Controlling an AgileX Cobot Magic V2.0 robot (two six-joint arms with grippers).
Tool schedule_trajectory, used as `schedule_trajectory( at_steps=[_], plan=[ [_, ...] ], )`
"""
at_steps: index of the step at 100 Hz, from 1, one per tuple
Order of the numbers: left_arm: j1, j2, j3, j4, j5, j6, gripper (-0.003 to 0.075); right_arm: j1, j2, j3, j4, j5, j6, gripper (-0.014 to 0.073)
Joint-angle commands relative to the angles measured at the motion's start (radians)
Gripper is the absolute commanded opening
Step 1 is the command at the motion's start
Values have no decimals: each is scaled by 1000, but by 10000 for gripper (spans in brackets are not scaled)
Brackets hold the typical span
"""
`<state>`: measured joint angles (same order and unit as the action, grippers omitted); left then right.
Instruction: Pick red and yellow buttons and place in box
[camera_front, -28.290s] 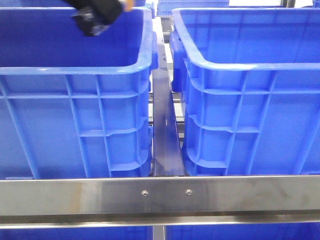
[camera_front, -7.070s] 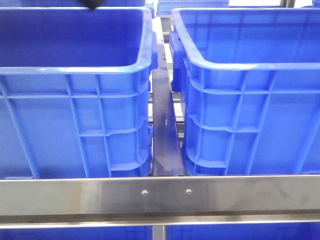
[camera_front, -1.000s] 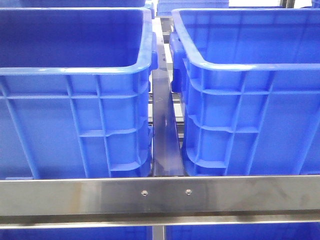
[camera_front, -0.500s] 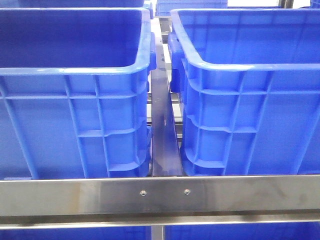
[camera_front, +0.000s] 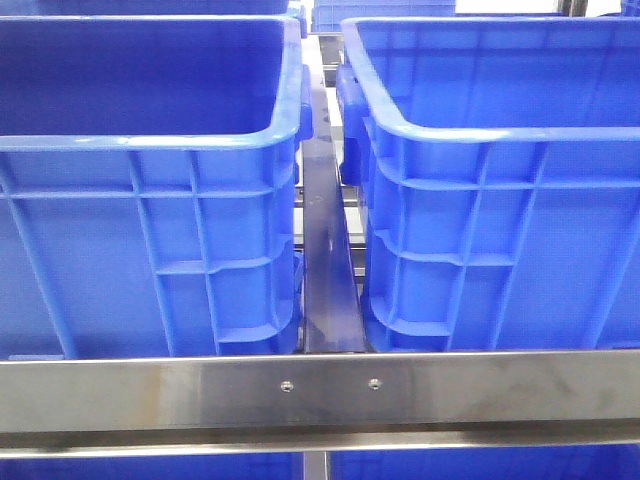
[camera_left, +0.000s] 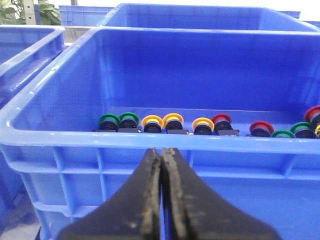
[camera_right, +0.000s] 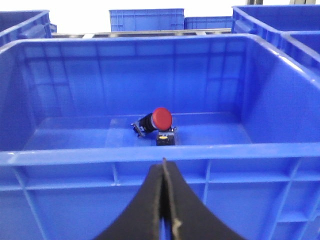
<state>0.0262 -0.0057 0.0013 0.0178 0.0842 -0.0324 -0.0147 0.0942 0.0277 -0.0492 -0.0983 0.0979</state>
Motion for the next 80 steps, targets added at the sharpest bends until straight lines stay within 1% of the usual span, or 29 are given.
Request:
schedule_trajectory(
  at_steps=[1, 17, 80],
  plan=[
    [4, -31, 52, -9, -84, -12, -20, -6, -39, -15, -17, -44, 5, -69],
    [4, -31, 52, -9, -84, -12, -20, -6, -131, -15, -21, 60, 5, -69],
    [4, -31, 52, -9, -84, -12, -20, -7, -127, -15, -21, 33, 5, -69]
  ],
)
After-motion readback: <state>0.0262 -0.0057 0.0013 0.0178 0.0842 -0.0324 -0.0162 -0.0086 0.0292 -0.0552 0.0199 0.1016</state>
